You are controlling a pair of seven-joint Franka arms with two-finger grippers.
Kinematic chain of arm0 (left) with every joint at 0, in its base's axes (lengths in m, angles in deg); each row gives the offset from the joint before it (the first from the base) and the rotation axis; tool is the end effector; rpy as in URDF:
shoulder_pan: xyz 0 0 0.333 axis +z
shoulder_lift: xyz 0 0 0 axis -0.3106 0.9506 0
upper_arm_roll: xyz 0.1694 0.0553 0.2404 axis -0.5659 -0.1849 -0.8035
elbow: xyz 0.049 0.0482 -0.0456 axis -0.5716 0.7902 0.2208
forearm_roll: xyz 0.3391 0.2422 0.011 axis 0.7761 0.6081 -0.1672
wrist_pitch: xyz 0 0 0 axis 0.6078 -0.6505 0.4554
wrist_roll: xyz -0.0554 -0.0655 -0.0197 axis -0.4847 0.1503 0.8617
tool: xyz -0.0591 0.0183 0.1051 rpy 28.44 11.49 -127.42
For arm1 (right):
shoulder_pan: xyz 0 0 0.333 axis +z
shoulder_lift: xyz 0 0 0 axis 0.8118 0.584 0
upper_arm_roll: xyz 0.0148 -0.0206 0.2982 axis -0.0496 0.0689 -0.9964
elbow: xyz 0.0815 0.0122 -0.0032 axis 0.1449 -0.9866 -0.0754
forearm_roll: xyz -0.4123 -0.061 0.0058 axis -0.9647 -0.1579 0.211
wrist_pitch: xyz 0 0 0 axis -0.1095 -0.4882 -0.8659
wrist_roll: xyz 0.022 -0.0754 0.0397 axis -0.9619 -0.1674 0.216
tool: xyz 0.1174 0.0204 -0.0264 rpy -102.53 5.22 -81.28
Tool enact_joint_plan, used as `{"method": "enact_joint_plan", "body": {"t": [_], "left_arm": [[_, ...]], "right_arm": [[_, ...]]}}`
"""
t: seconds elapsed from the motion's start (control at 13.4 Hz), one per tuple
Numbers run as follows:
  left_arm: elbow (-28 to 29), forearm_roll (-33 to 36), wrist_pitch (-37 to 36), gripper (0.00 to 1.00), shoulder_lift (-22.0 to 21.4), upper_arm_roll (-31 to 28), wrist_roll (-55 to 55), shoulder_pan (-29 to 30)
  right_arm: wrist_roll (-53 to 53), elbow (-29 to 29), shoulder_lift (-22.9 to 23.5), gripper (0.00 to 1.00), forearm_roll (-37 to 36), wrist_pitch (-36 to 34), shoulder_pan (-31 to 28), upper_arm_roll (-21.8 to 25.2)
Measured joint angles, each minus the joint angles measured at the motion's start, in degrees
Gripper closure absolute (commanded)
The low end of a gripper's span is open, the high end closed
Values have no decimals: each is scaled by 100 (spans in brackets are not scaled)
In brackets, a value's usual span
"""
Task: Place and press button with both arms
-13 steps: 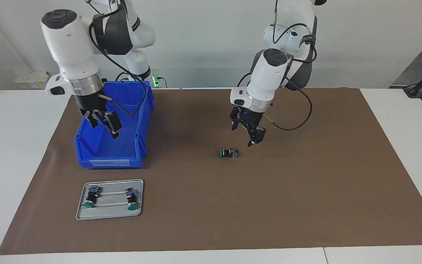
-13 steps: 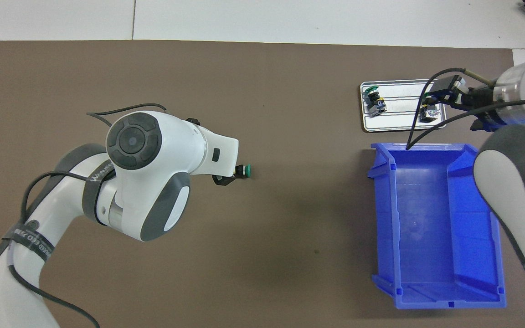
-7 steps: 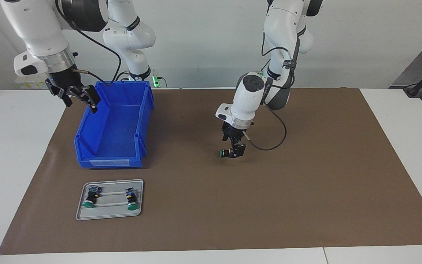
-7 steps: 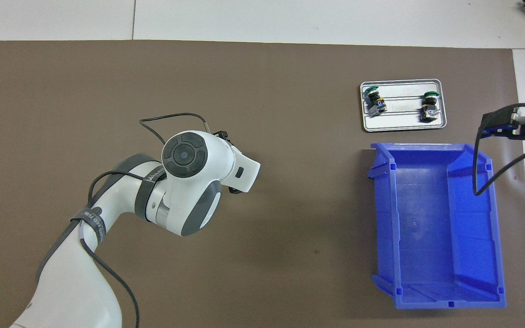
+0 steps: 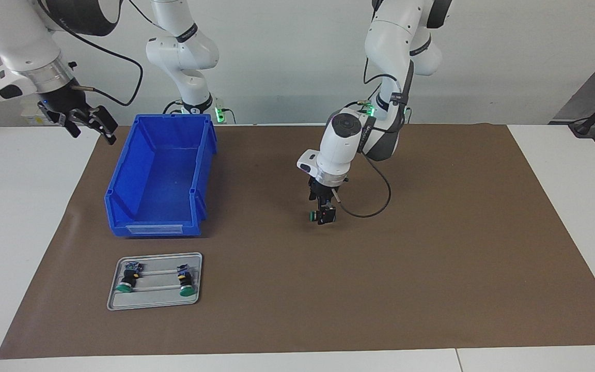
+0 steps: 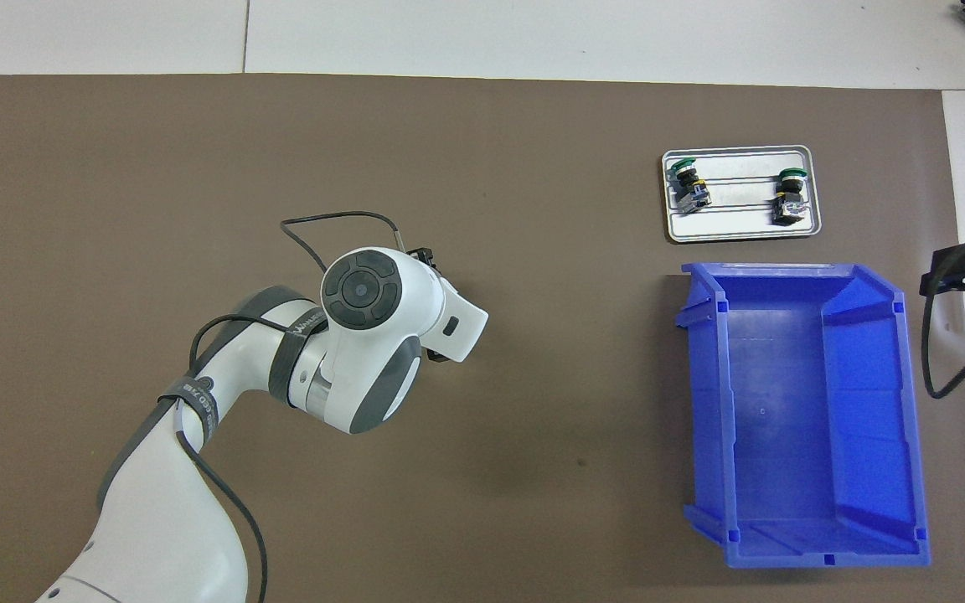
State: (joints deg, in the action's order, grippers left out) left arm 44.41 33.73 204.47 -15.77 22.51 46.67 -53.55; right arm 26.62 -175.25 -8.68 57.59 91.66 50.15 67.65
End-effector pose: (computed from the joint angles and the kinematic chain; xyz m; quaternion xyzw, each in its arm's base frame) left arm 0.5273 -0.3873 0.2749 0.7567 -0.6473 0.0859 0.0337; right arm 0.5528 -0.0903 0.5867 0.9911 -0.1331 -0.0036 0.0000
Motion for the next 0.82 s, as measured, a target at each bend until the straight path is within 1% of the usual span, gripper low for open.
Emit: {"method": "enact_joint_plan", "body": {"t": [0.22,0.52,0.82], "left_arm": [[1,0,0,0,85,5,0,-123],[2,0,0,0,107,-1,-19,-259],[8,0,0,0,128,-14,-36,-261]], "right_arm": [[-57,164,0,0,-1,-61,108,-99],[-218,164,1,0,-3,-119,235,-134],[-268,163,1,0,-261,-119,540,-142]]}}
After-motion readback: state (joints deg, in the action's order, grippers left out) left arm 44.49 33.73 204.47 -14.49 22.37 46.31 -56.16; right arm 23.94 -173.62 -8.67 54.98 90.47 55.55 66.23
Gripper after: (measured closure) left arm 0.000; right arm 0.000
